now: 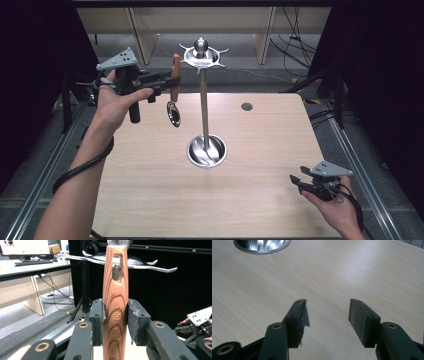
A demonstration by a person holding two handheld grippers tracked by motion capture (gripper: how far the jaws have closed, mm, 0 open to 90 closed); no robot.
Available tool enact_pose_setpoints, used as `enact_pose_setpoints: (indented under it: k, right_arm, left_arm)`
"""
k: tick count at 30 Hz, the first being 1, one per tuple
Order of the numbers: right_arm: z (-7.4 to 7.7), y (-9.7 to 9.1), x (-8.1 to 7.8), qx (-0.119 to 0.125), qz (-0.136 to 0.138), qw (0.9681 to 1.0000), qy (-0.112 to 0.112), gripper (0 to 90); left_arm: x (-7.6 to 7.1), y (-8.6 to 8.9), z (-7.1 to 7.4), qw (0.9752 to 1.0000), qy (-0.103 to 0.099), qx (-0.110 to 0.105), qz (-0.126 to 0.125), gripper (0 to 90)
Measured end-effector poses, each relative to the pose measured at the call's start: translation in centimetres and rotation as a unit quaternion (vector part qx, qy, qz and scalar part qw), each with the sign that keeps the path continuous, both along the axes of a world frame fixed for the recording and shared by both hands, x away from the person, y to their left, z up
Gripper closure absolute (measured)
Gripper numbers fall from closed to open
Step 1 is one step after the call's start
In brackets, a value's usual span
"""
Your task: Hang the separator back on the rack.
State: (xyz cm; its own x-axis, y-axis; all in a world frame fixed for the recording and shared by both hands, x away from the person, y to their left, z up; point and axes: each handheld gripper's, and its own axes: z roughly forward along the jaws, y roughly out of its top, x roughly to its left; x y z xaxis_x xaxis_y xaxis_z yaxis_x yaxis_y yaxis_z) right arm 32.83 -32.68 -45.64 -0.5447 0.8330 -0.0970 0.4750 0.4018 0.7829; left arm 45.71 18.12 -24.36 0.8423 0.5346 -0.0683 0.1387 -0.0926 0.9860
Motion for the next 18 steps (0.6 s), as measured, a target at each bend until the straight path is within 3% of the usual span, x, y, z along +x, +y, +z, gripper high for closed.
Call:
enact_pose_setpoints:
  k: [9, 15, 17, 18]
  right_arm:
    - [-0.01, 0.04, 0.02, 0.000, 0.003, 1.0000, -0.001, 48.5]
    - [0.00, 0.06, -0.02, -0.001, 0.000, 1.0000, -0.002, 48.4]
    - [-0.01, 0.07, -0.03, -0.001, 0.000, 1.0000, -0.002, 48.4]
    - [-0.02, 0.21, -0.16, 0.007, -0.005, 1.0000, 0.004, 48.4]
  left_arm:
    - [0.25, -0.59, -0.03, 1.0000, 0.004, 0.002, -0.001, 66.9]
    - [0.05, -0.87, -0.17, 0.9999, 0.004, 0.002, 0.011, 65.8]
    - [-0.24, -0.93, -0.31, 0.9998, 0.003, -0.004, 0.019, 60.9]
    - [-0.42, -0.87, -0.38, 0.9997, 0.002, -0.002, 0.026, 54.1]
